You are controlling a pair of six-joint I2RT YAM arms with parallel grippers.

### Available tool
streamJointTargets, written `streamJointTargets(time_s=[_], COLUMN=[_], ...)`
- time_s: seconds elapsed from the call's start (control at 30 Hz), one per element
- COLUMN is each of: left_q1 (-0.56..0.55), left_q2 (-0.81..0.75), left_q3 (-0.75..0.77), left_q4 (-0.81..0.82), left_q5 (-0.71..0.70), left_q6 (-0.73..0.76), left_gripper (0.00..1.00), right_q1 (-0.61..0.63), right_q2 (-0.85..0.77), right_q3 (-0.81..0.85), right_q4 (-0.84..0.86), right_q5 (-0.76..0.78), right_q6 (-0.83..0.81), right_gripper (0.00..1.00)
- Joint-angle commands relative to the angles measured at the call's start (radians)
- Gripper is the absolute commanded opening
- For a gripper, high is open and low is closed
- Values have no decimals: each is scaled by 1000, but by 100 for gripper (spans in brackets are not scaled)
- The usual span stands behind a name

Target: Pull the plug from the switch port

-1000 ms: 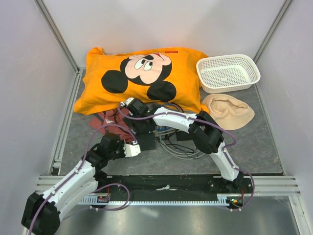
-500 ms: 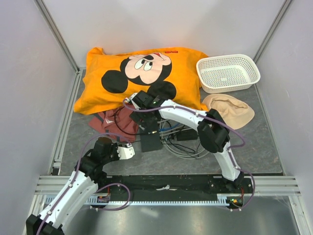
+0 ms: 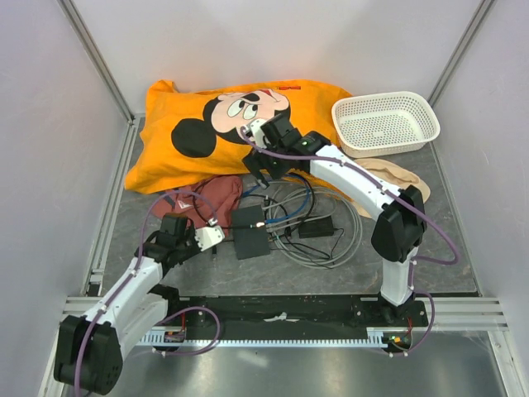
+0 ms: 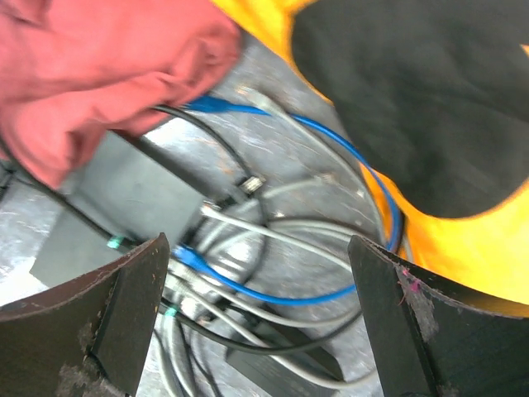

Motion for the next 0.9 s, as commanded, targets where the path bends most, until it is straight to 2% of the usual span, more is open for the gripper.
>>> streamJointTargets(time_s=[0.0,0.07,0.13,0.17,0.23,0.27,0.37,0.47,0.6,0.63,0.7,0.77,0.83,0.87], left_q1=[7,7,7,9,24,27,27,27,26,26,26,26,21,4], left_q2=[21,27,39,52,52,49,72,192,400,459,492,488,465,428], left_q3=[96,190,306,342,421,445,564,725,984,1006,1002,948,813,758], left_q4=[-97,-179,-359,-401,-475,-487,-487,-454,-440,-431,-389,-263,-158,-39], left_q5=[100,115,82,52,0,-3,52,185,395,435,529,569,640,647], left_q6=[-79,-63,11,25,39,43,7,-109,-283,-308,-386,-493,-542,-576], left_gripper=[22,25,33,56,90,99,99,98,95,93,91,89,86,86], right_q1=[-87,-121,-177,-202,-262,-277,-317,-325,-325,-325,-325,-323,-319,-302], right_q2=[19,43,57,69,82,95,103,70,-24,-36,-32,-4,-13,-39], right_q3=[57,95,166,187,239,250,256,209,54,46,83,135,125,102], right_q4=[-28,-28,-29,-31,-28,-26,-25,-3,104,121,82,29,11,15], right_q5=[-50,-71,-99,-116,-160,-177,-261,-307,-297,-316,-367,-392,-426,-410], right_q6=[-11,6,23,38,53,57,110,107,104,66,37,34,8,1], right_gripper=[98,98,98,98,98,98,98,98,98,98,98,98,98,98])
